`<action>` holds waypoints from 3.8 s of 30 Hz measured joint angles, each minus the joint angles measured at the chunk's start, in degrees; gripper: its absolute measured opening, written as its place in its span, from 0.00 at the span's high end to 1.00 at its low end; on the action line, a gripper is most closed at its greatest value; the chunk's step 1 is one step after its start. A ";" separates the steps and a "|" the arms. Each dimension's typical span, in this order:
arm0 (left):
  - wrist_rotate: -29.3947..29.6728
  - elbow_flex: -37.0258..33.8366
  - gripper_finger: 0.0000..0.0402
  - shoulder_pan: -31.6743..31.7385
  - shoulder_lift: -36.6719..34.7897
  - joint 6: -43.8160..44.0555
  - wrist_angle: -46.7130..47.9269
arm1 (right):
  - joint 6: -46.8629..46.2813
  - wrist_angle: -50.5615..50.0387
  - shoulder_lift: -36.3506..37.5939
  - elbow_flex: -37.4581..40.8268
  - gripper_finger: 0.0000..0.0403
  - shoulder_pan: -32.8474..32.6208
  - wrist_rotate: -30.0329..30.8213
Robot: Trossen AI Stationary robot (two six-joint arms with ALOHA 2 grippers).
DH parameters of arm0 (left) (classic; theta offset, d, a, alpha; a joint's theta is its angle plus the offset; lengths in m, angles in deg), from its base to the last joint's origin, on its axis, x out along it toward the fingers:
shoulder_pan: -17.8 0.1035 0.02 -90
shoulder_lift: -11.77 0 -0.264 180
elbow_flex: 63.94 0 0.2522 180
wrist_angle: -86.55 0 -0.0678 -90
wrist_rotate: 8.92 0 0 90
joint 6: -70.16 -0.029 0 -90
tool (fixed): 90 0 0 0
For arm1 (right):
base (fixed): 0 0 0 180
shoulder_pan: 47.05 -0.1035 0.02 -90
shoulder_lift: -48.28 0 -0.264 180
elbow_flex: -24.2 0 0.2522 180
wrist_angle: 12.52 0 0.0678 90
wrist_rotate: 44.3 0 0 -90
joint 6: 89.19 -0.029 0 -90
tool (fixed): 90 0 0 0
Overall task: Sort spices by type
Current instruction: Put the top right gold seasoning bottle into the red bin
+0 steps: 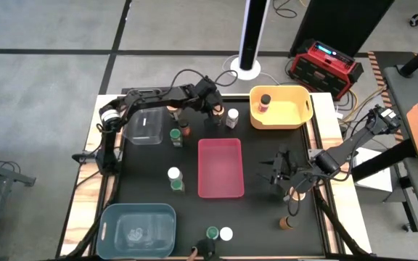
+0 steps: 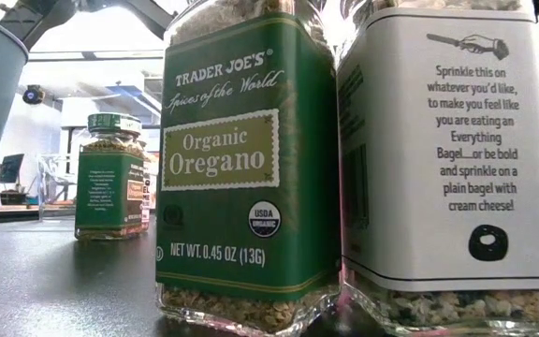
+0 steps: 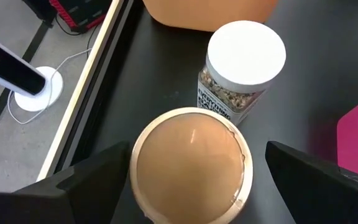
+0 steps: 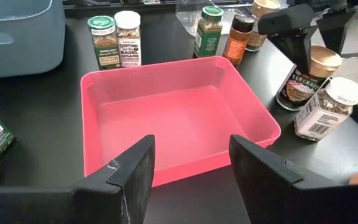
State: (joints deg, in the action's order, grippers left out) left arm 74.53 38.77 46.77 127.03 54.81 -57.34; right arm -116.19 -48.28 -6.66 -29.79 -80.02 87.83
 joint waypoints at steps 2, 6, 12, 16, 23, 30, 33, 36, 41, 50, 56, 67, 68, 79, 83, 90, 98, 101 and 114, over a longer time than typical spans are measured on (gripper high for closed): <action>0.00 -0.17 0.11 0.00 -0.02 0.00 -0.37 | 0.02 0.00 0.00 0.00 0.51 0.02 0.02; 0.02 -0.99 0.12 0.07 -0.01 0.02 -1.29 | 0.00 0.00 0.00 0.00 0.51 0.00 0.06; 0.07 -1.51 0.14 0.07 -0.02 0.55 -2.82 | -0.02 0.02 0.00 0.00 0.51 0.00 0.07; 0.11 -1.51 0.14 0.09 -0.02 0.83 -2.92 | -0.02 0.04 0.00 0.00 0.51 0.02 0.07; 0.97 -1.77 0.14 0.11 -0.02 0.74 -2.90 | -0.02 0.04 0.00 0.00 0.51 0.00 0.04; 1.53 -1.77 0.15 0.13 -0.02 0.30 -2.95 | -0.02 0.04 0.00 0.00 0.51 0.00 0.04; 1.51 -1.77 0.21 0.12 -0.02 0.04 -2.95 | -0.02 0.04 0.00 0.00 0.51 0.00 0.05; 1.48 -1.77 0.29 0.11 -0.02 0.04 -2.95 | -0.02 0.04 0.00 0.00 0.51 0.00 0.04; 1.44 -1.77 0.35 0.12 -0.02 0.04 -2.97 | -0.02 0.02 0.00 0.00 0.51 0.00 0.04; 1.51 -1.18 0.32 0.11 -0.21 -0.42 -1.72 | -0.02 0.02 0.00 0.00 0.51 0.02 0.04; 1.50 3.92 0.35 0.11 -2.41 -2.14 3.99 | -0.02 0.02 0.00 0.00 0.51 0.02 0.02; -0.48 19.24 0.35 -4.62 -5.74 -5.16 21.70 | -0.04 0.02 0.00 -0.02 0.51 0.00 0.01; -0.48 19.81 0.35 -5.88 -6.17 -5.16 23.36 | -0.04 0.02 0.00 -0.02 0.51 0.01 0.02; 1.72 10.41 0.35 -21.79 -15.77 1.05 21.13 | -0.04 0.07 0.00 -0.02 0.51 0.02 -0.02; 6.66 1.03 0.35 -28.01 -21.20 5.74 13.79 | -0.04 0.17 0.00 -0.02 0.51 0.00 -0.04; 15.07 -11.64 0.35 -35.07 -26.99 13.93 7.31 | -0.68 0.50 0.00 -0.01 0.51 0.00 -0.17; 16.72 -14.64 0.35 -32.96 -24.10 15.46 4.67 | -1.63 0.44 -0.02 0.16 0.51 0.00 -0.22; 16.68 -14.62 0.35 -31.13 -22.05 15.65 5.24 | -1.71 0.45 -0.02 0.20 0.51 -0.02 -0.29; 16.39 -14.71 0.35 -26.97 -17.35 14.21 5.50 | -1.64 0.42 -0.02 0.24 0.51 -0.02 -0.31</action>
State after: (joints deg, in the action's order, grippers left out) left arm 90.92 24.06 19.79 109.68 69.02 -51.85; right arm -117.83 -47.86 -6.68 -29.55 -80.04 87.52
